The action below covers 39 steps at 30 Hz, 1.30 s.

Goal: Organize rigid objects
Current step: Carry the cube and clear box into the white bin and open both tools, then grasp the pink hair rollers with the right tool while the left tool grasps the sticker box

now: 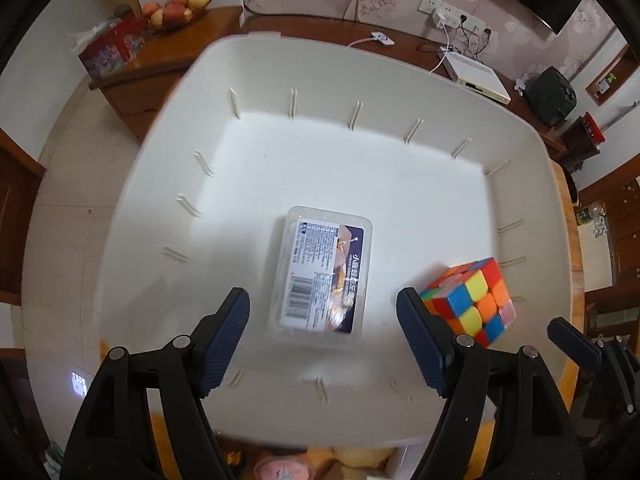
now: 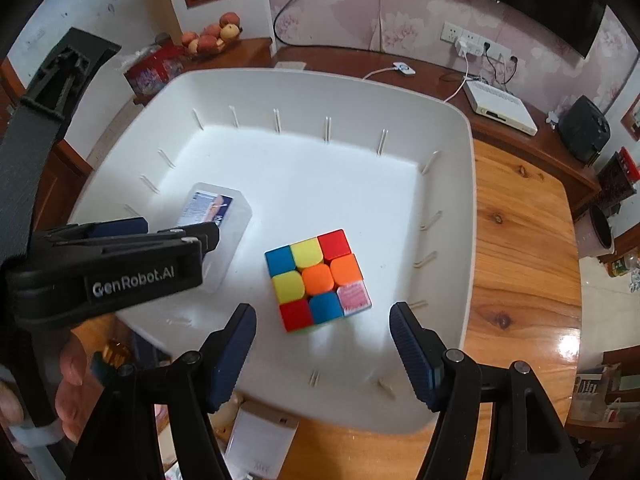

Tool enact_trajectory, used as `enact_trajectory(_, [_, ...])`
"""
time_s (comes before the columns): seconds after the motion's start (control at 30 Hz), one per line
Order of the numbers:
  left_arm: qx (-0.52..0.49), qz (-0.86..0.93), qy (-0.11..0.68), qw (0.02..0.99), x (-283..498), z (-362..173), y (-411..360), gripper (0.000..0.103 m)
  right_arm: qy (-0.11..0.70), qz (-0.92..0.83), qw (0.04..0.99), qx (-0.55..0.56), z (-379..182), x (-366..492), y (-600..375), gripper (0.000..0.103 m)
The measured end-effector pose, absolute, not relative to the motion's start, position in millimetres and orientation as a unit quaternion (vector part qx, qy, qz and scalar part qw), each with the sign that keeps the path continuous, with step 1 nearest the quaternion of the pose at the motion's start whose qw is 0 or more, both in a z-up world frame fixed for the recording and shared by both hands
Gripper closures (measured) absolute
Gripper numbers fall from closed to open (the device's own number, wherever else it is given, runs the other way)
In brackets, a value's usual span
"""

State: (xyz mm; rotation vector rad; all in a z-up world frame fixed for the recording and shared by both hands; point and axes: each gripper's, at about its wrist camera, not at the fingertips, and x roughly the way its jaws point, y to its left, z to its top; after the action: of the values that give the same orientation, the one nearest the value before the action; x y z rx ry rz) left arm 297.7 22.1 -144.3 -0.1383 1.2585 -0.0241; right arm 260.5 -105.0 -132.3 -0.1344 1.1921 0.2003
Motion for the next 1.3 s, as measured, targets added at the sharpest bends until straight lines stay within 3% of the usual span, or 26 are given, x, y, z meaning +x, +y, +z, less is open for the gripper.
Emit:
enact_trajectory(0.4, [-0.053,-0.032,0.54,0.84,221,-72,33,0.024,0.496,0.122,0.858,-0.045,-63,192,-116,0.033])
enact_trajectory(0.77, [-0.067,-0.023,0.472,0.879,105,-12,49,0.024,0.397,0.153,0.903,-0.064,-5,79,-121,0.033])
enact_trajectory(1.07, [-0.084,-0.051,0.472,0.876,44,-47,42,0.024,0.389,0.172,0.902,-0.078,-21,7,-121,0.033])
enact_trajectory(1.3, [-0.092,-0.058,0.505,0.856,28,-99,35,0.024,0.405,0.174,0.89,-0.114,-73,-31,-118,0.033])
